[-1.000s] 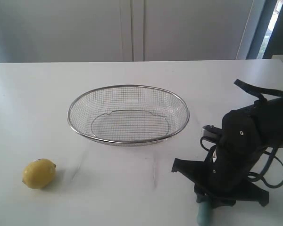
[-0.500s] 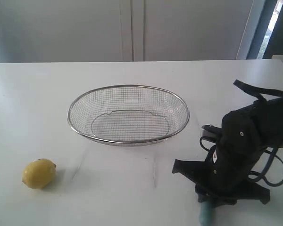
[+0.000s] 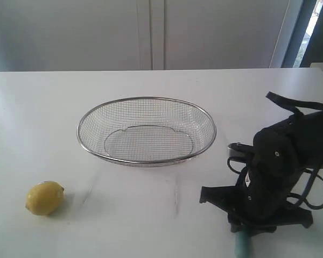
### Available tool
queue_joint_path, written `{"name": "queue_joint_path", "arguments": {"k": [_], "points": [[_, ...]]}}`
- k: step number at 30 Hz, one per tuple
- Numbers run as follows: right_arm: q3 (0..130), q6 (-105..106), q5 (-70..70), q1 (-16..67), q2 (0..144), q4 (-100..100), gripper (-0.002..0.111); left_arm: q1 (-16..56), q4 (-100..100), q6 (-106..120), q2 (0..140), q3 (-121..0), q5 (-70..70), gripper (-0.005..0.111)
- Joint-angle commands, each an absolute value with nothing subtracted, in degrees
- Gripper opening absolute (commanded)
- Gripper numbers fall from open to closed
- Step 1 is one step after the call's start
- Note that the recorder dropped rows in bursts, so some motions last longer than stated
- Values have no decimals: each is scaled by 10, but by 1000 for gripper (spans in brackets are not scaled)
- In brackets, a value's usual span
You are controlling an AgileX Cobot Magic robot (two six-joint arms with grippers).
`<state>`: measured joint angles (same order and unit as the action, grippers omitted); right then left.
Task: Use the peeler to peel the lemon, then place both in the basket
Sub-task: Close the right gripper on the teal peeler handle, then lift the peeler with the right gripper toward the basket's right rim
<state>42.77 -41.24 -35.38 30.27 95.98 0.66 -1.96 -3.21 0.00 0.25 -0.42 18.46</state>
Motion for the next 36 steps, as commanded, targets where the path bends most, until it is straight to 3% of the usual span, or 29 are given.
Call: {"name": "queue_joint_path", "arguments": {"k": [1, 28, 36], "points": [[427, -403, -366, 303, 937, -19, 0, -20, -34, 0, 0, 0, 186, 0], [429, -300, -400, 302, 786, -24, 0, -20, -34, 0, 0, 0, 186, 0], [511, -230, -442, 302, 783, -22, 0, -20, -34, 0, 0, 0, 186, 0]]}}
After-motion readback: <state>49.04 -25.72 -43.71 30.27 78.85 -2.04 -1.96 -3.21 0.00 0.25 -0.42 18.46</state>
